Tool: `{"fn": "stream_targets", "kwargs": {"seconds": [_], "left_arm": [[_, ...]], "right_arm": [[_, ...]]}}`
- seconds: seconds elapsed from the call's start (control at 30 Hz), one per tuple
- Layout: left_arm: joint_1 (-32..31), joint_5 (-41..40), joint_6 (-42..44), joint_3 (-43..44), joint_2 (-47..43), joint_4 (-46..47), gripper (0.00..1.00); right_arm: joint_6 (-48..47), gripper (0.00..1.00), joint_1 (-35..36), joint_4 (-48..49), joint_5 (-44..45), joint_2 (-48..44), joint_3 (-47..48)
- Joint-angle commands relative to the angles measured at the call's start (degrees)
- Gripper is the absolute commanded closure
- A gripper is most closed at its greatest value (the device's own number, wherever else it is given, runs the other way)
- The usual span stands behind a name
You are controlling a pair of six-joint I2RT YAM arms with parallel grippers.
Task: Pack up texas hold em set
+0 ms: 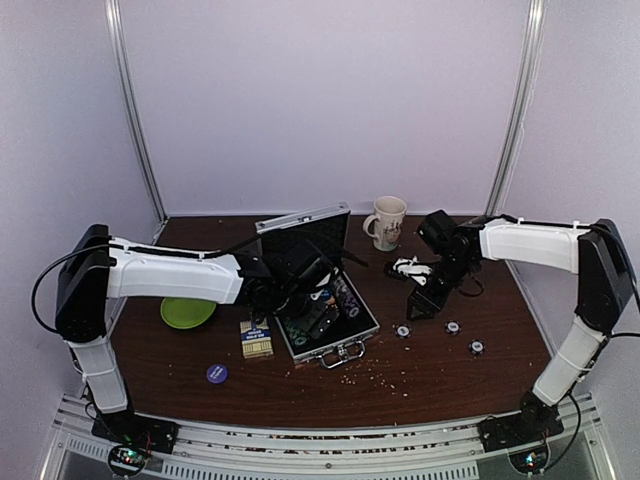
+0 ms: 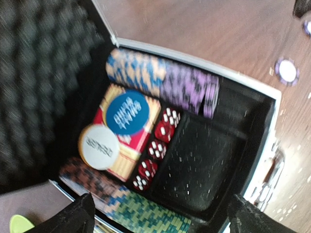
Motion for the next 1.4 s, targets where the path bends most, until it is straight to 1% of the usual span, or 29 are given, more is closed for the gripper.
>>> {"fn": "stream_targets", "kwargs": {"seconds": [0.0, 0.13, 0.27, 0.43, 0.67, 0.93, 1.27, 1.37], "left_arm": [[0.29, 2.64, -2.04, -3.63, -1.72, 5.17, 0.04], [0.33, 2.87, -3.03, -4.46, -2.89, 5.78, 0.06], [0.24, 2.74, -3.50, -5.55, -4.09, 6.26, 0.07], [0.26, 2.85, -4.08, -7.12, -5.45, 7.09, 0.08], [0.25, 2.62, -4.12, -8.17, -5.81, 8.09, 0.09], [0.22, 3.71, -4.47, -8.34, -5.10, 9.04, 0.09], [0.21, 3.59, -4.56, -8.53, -4.92, 9.38, 0.09], [0.26, 3.43, -4.56, -8.59, -4.86, 9.35, 0.09]], "right_arm": [[-3.90, 0.42, 3.83, -4.97, 3.98, 4.42, 2.60], [-4.06, 0.41, 6.40, -6.43, 4.62, 7.70, 4.43], [-2.90, 0.41, 7.12, -7.39, 5.56, 10.74, 6.50], [-1.48, 0.46, 7.44, -7.81, 7.00, 13.25, 7.73], [-0.46, 0.48, 7.79, -6.92, 8.99, 13.93, 7.87], [0.48, 0.46, 7.81, -6.04, 10.40, 15.28, 8.80], [0.71, 0.46, 7.96, -6.11, 8.84, 18.07, 9.18], [0.93, 0.49, 8.05, -5.82, 8.76, 18.37, 8.81]]}}
